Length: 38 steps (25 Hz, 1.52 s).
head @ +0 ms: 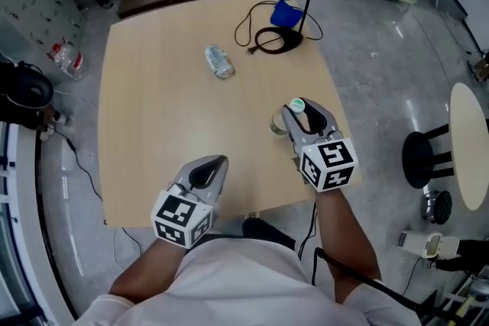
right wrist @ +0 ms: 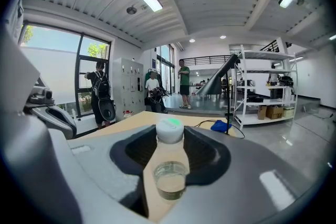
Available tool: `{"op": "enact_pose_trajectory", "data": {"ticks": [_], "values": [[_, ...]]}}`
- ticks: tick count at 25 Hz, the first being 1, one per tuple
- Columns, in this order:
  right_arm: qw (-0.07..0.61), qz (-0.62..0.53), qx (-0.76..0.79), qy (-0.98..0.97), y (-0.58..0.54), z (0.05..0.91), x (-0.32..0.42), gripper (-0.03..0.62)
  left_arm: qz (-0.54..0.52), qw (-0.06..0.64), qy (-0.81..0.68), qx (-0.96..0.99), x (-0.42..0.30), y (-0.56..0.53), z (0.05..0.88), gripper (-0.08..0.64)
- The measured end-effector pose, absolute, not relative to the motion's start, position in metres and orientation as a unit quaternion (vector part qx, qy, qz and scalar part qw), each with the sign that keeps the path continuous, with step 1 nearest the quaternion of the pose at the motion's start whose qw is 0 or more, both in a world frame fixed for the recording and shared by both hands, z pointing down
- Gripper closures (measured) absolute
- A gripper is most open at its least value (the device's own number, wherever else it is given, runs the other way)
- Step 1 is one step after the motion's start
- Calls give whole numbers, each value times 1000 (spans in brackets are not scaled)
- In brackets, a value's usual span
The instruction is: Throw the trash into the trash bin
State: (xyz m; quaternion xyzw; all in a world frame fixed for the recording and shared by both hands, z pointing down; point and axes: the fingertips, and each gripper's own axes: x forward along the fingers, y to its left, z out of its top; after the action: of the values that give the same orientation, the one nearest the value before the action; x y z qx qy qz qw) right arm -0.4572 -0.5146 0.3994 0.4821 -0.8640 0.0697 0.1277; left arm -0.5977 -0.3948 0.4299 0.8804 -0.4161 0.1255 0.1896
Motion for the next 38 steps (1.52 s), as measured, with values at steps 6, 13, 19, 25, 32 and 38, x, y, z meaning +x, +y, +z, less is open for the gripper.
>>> {"op": "enact_pose_trajectory", "data": {"ticks": [6, 13, 19, 25, 32, 38], "values": [[111, 79, 490, -861, -452, 382, -469, 433, 111, 168, -400, 894, -608, -368, 411, 554], [93, 81, 525, -842, -373, 365, -463, 433, 98, 134, -357, 919, -601, -335, 390, 554], [88, 92, 581, -804, -294, 362, -446, 433, 97, 126, -301, 940, -587, -293, 384, 554], [88, 103, 627, -767, -226, 361, -426, 433, 90, 126, -241, 958, -561, -256, 380, 554], [87, 118, 661, -736, -166, 367, -409, 433, 90, 141, -194, 967, -530, -220, 391, 554], [75, 120, 690, -710, -135, 366, -378, 433, 105, 133, -158, 973, -499, -193, 392, 554]]}}
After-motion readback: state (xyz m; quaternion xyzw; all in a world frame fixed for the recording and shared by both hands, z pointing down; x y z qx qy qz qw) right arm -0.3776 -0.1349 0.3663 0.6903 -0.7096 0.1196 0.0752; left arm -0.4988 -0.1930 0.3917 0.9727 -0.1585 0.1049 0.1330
